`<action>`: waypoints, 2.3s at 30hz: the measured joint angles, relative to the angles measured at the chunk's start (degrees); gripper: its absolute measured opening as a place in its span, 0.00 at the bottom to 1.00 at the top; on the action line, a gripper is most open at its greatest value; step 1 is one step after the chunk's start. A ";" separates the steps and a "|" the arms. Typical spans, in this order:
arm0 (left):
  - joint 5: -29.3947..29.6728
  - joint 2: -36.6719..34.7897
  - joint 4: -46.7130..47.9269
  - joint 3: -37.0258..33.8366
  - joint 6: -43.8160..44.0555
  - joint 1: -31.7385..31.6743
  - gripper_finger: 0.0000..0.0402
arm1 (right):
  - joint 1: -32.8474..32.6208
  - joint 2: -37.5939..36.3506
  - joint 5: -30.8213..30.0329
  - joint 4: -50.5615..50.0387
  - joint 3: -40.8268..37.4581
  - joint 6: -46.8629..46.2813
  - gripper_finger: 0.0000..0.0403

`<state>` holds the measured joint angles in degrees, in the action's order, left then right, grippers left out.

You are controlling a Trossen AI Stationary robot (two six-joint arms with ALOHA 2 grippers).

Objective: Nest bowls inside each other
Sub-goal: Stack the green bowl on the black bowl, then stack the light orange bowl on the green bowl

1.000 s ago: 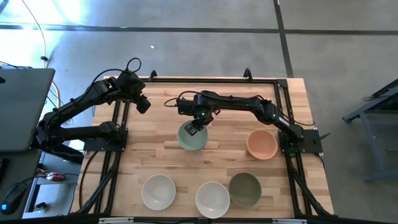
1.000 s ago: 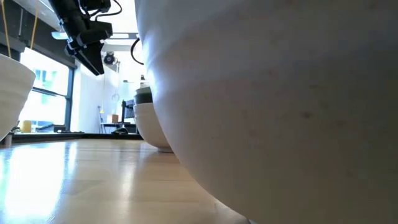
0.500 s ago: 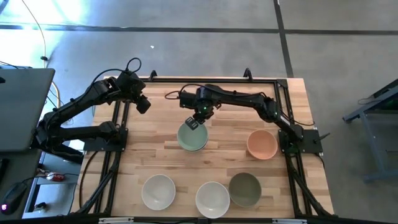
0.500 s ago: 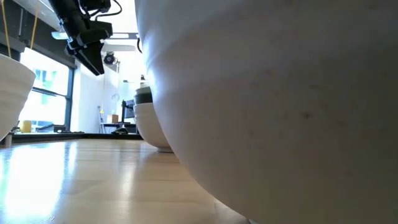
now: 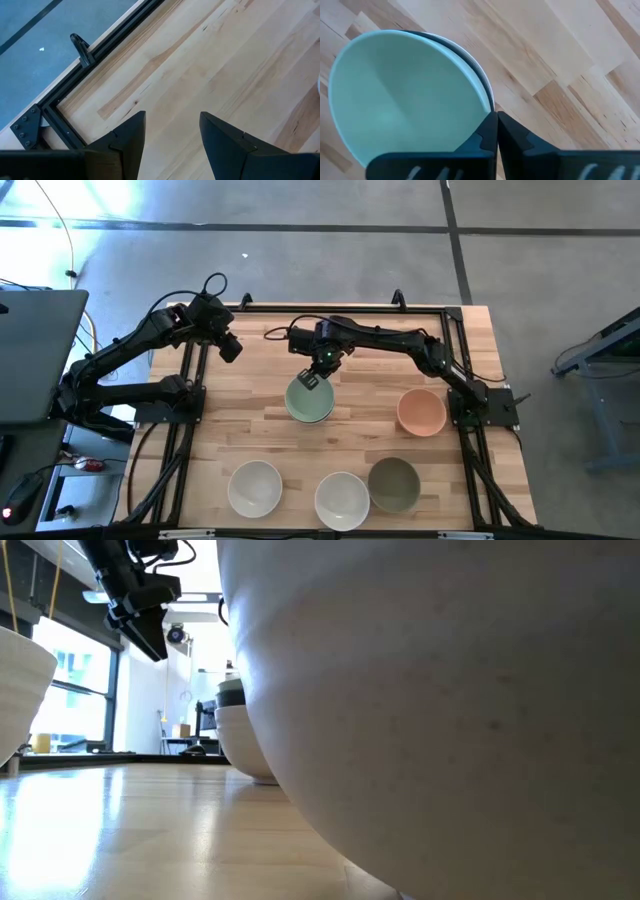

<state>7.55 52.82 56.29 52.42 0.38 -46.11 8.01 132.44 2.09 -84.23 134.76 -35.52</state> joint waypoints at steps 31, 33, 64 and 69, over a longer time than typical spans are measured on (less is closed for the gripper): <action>-0.90 0.00 -0.01 0.00 0.00 -0.01 0.44 | -0.18 0.09 0.89 2.18 -1.17 -1.48 0.07; -0.93 -0.02 0.00 0.01 0.00 -0.01 0.44 | -0.06 0.04 -0.58 0.30 0.24 -0.86 0.13; -13.31 -0.39 2.89 0.02 9.50 12.05 0.44 | 0.68 -12.42 1.48 -5.78 -1.03 -1.70 0.36; -18.51 -0.39 1.91 0.02 9.03 13.27 0.44 | 0.65 -16.78 1.02 -5.79 -1.03 -1.75 0.36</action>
<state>-10.96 52.42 58.21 52.45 9.41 -32.84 8.66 115.67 3.11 -90.02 133.73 -37.26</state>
